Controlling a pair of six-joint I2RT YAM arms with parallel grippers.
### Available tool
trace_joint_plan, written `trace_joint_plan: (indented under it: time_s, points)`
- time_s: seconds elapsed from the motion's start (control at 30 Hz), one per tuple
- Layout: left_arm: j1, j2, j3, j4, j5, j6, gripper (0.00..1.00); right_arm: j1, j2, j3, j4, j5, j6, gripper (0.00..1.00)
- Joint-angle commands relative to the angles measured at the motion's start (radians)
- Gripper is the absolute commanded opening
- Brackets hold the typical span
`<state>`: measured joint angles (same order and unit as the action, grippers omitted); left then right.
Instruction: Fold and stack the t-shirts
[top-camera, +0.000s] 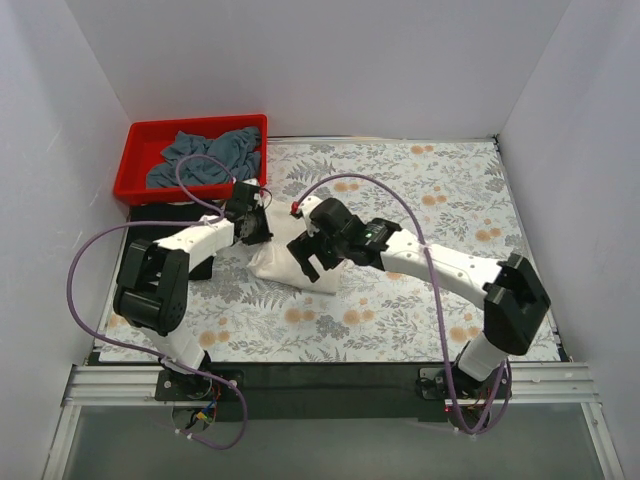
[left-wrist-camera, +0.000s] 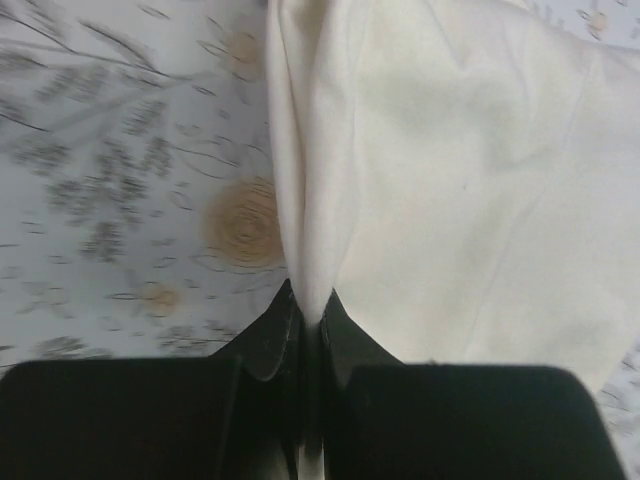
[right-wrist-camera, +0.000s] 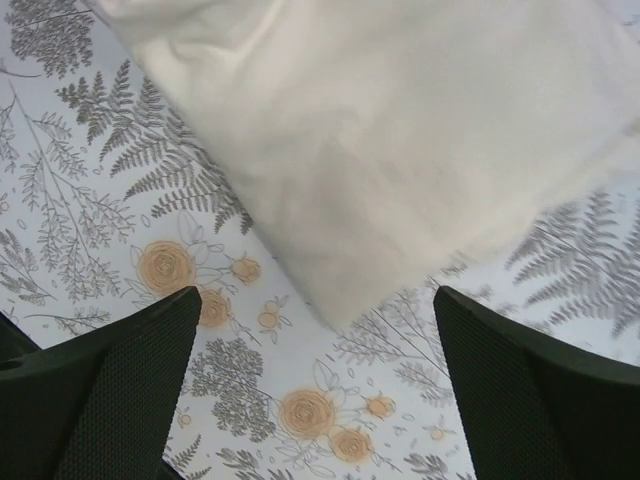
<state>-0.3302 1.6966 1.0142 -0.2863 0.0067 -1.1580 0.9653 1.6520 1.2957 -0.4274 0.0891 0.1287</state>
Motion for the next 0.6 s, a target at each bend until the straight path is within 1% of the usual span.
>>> trace_joint_plan:
  time_s: [0.0,0.03,0.1,0.2,0.3,0.37,0.43,0.57]
  points:
    - [0.026,-0.060,0.086,-0.148,-0.272,0.201,0.00,-0.008,-0.113,-0.032,-0.105,0.153,-0.061,0.91]
    - [0.029,-0.057,0.098,-0.177,-0.296,0.219,0.00,-0.010,-0.145,-0.044,-0.117,0.178,-0.064,0.97]
    - [0.037,-0.052,0.139,-0.201,-0.365,0.265,0.00,-0.016,-0.172,-0.073,-0.148,0.233,-0.072,0.98]
    - [0.040,-0.048,0.207,-0.267,-0.447,0.297,0.00,-0.036,-0.207,-0.108,-0.177,0.276,-0.067,0.98]
    - [0.042,-0.052,0.250,-0.315,-0.497,0.314,0.00,-0.065,-0.231,-0.140,-0.198,0.268,-0.063,0.98]
    - [0.045,-0.060,0.257,-0.336,-0.560,0.345,0.00,-0.083,-0.244,-0.153,-0.203,0.245,-0.072,0.98]
    - [0.057,-0.071,0.262,-0.332,-0.617,0.386,0.00,-0.089,-0.251,-0.162,-0.205,0.248,-0.084,0.98]
    - [0.092,-0.086,0.258,-0.304,-0.668,0.443,0.00,-0.099,-0.265,-0.168,-0.205,0.224,-0.103,0.98]
